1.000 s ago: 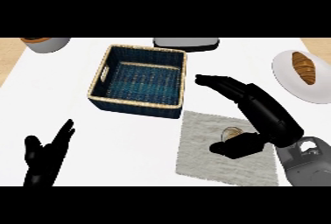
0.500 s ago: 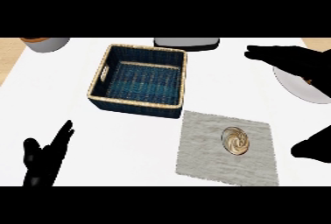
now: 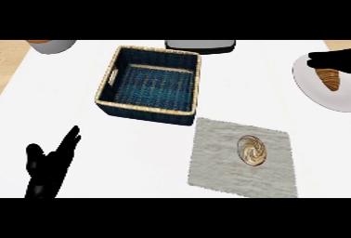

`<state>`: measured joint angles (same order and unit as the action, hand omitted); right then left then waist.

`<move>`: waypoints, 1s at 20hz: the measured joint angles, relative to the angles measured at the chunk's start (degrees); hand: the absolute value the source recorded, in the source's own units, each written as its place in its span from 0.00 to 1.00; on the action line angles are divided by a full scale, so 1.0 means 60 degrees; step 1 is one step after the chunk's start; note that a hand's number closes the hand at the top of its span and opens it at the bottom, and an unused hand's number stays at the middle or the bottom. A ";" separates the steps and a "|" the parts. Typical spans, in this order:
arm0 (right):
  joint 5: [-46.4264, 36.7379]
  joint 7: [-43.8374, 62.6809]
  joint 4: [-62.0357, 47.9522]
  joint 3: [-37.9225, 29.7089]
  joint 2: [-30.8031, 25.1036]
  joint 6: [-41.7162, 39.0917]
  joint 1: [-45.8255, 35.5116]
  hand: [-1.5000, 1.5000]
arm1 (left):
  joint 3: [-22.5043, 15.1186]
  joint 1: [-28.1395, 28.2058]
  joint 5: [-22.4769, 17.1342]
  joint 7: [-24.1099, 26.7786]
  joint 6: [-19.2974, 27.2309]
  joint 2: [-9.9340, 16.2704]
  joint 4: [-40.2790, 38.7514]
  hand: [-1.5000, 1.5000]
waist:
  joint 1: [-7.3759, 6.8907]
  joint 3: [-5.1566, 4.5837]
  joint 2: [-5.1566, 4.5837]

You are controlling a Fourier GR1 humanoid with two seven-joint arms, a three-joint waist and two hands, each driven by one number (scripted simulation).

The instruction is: Pick the cupcake from the placemat and place it in the basket

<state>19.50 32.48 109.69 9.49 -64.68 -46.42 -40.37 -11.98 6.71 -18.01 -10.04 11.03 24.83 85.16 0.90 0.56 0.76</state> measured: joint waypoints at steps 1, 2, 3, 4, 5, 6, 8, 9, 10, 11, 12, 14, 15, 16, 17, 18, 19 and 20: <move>0.0182 0.0130 0.0052 -0.0025 -0.0043 -0.0026 -0.0017 0.00 | -0.0026 0.0001 0.0077 0.0051 0.0049 -0.0071 -0.0002 0.50 | -0.0021 0.0004 -0.0001; 0.0284 0.0258 0.0139 -0.0012 -0.0025 -0.0015 0.0021 0.00 | 0.0002 0.0001 0.0086 -0.0037 0.0042 -0.0040 0.0059 0.50 | -0.0046 0.0002 -0.0005; 0.0355 0.0337 0.0212 -0.0014 -0.0002 -0.0008 0.0076 0.00 | 0.0011 -0.0021 0.0109 0.0010 0.0009 -0.0075 -0.0004 0.50 | -0.0057 0.0004 -0.0010; 0.0370 0.0187 0.0170 -0.0177 -0.0060 -0.0134 0.0219 0.00 | 0.0052 0.0008 0.0113 0.0150 -0.0055 -0.0097 -0.0047 0.50 | -0.0062 0.0009 -0.0014; 0.0325 0.0163 0.0171 -0.0202 0.0003 -0.0158 0.0306 0.00 | 0.0037 -0.0035 0.0146 0.0063 -0.0071 -0.0095 -0.0042 0.50 | -0.0077 0.0012 -0.0020; 0.0298 0.0202 0.0295 -0.0231 0.0059 -0.0122 0.0473 0.00 | 0.0021 -0.0047 0.0205 0.0102 -0.0022 -0.0178 -0.0082 0.50 | -0.0064 0.0018 -0.0018; 0.0178 0.0319 0.0462 -0.0227 0.0287 -0.0018 0.0706 0.00 | 0.0074 -0.0133 0.0176 0.0002 -0.0092 -0.0206 -0.0125 0.50 | -0.0083 0.0022 -0.0024; 0.0043 0.0401 0.0613 -0.0159 0.0481 0.0122 0.0892 0.00 | 0.0091 -0.0120 0.0187 0.0043 -0.0126 -0.0221 -0.0127 0.50 | -0.0090 0.0024 -0.0023; -0.0131 0.0382 0.0645 -0.0127 0.0640 0.0153 0.1009 0.00 | 0.0091 -0.0157 0.0208 0.0049 -0.0158 -0.0248 -0.0166 0.50 | -0.0106 0.0028 -0.0028; -0.0263 0.0432 0.0707 -0.0047 0.0821 0.0215 0.1081 0.00 | 0.0092 -0.0176 0.0215 0.0017 -0.0189 -0.0262 -0.0154 0.50 | -0.0126 0.0030 -0.0032; -0.0441 0.0459 0.0821 0.0018 0.1004 0.0295 0.1216 0.00 | 0.0139 -0.0150 0.0199 -0.0016 -0.0249 -0.0214 -0.0118 0.50 | -0.0138 0.0029 -0.0033; -0.0998 0.0201 0.0880 0.0060 0.1360 0.0380 0.1638 0.00 | 0.0160 -0.0173 0.0192 -0.0116 -0.0313 -0.0220 -0.0099 0.50 | -0.0143 0.0031 -0.0043; -0.1239 0.0133 0.0884 0.0106 0.1549 0.0444 0.1725 0.00 | 0.0135 -0.0136 0.0247 -0.0171 -0.0285 -0.0228 -0.0008 0.50 | -0.0164 0.0034 -0.0047; -0.1532 0.0025 0.0839 0.0198 0.1772 0.0512 0.1793 0.00 | 0.0129 -0.0240 0.0292 -0.0168 -0.0279 -0.0295 -0.0137 0.50 | -0.0173 0.0034 -0.0056; -0.1775 0.0030 0.0936 0.0297 0.1947 0.0589 0.1901 0.00 | 0.0119 -0.0268 0.0351 -0.0180 -0.0233 -0.0352 -0.0155 0.50 | -0.0172 0.0036 -0.0054; -0.1988 -0.0035 0.1000 0.0314 0.2073 0.0630 0.2042 0.00 | 0.0132 -0.0256 0.0396 -0.0195 -0.0216 -0.0362 -0.0141 0.50 | -0.0169 0.0037 -0.0051; -0.2232 -0.0124 0.1004 0.0380 0.2200 0.0656 0.2183 0.00 | 0.0121 -0.0157 0.0448 -0.0231 -0.0164 -0.0367 0.0013 0.50 | -0.0186 0.0036 -0.0049; -0.2565 -0.0183 0.0995 0.0522 0.2378 0.0719 0.2272 0.00 | 0.0148 -0.0259 0.0440 -0.0284 -0.0203 -0.0392 -0.0097 0.50 | -0.0186 0.0032 -0.0057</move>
<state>4.11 31.39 115.65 12.62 -50.41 -42.11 -26.74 -11.09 5.15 -15.37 -11.75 9.81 22.47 84.57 -0.22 0.75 0.42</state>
